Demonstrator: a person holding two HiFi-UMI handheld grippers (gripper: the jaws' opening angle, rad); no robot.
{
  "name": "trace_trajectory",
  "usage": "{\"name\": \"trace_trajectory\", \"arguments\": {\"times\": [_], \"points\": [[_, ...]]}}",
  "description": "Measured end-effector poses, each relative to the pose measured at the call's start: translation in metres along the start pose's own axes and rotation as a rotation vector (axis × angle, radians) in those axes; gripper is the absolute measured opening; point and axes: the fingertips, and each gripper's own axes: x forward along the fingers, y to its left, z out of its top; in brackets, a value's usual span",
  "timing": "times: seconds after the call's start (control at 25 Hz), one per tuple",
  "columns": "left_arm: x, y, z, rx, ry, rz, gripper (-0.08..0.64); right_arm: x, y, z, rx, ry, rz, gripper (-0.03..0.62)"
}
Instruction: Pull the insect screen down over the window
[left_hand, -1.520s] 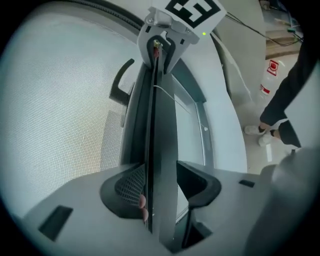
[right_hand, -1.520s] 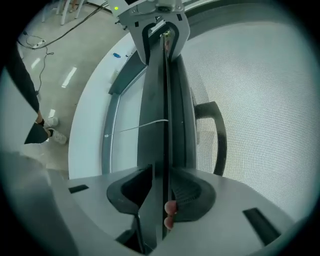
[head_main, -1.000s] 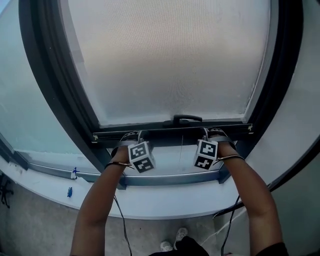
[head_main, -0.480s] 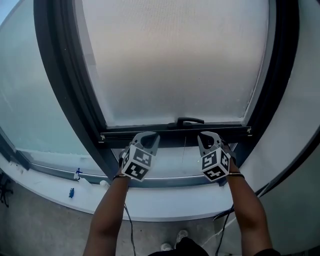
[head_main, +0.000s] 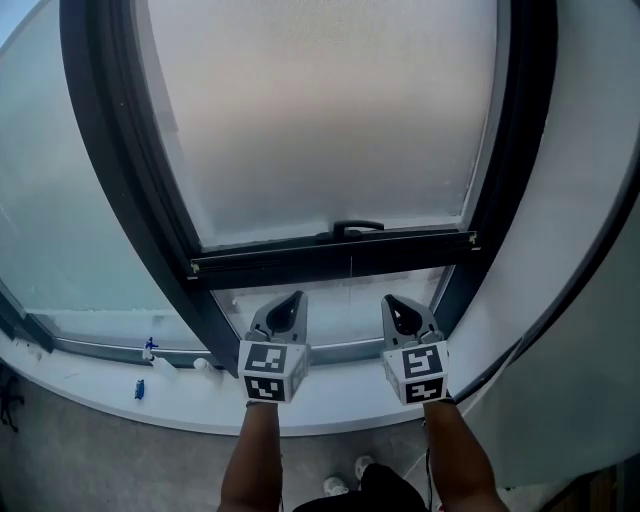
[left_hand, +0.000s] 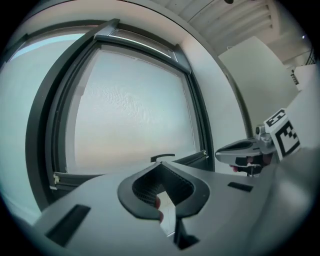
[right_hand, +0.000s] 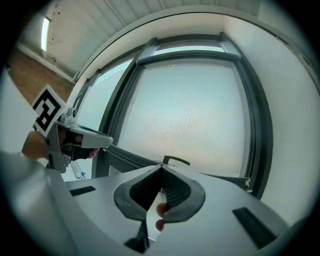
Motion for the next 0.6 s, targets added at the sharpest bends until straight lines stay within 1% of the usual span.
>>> {"name": "trace_trajectory", "arguments": {"times": [0.08,0.16,0.32,0.6], "points": [[-0.009,-0.010,-0.010,-0.007,0.012,0.012,0.003,-0.015,0.007,-0.005,0.042,-0.001,-0.001,0.005],[-0.019,-0.020,-0.018,-0.015,0.026,0.020,0.003,-0.029,0.012,-0.009,0.057,-0.001,-0.005,0.005],[-0.038,-0.036,-0.029,-0.017,0.040,0.025,0.003,-0.050,0.016,-0.014,0.033,0.006,-0.002,0.005],[-0.073,-0.072,-0.045,-0.037,0.057,0.052,0.003,-0.091,0.028,-0.031,0.055,0.011,0.023,0.005]]}}
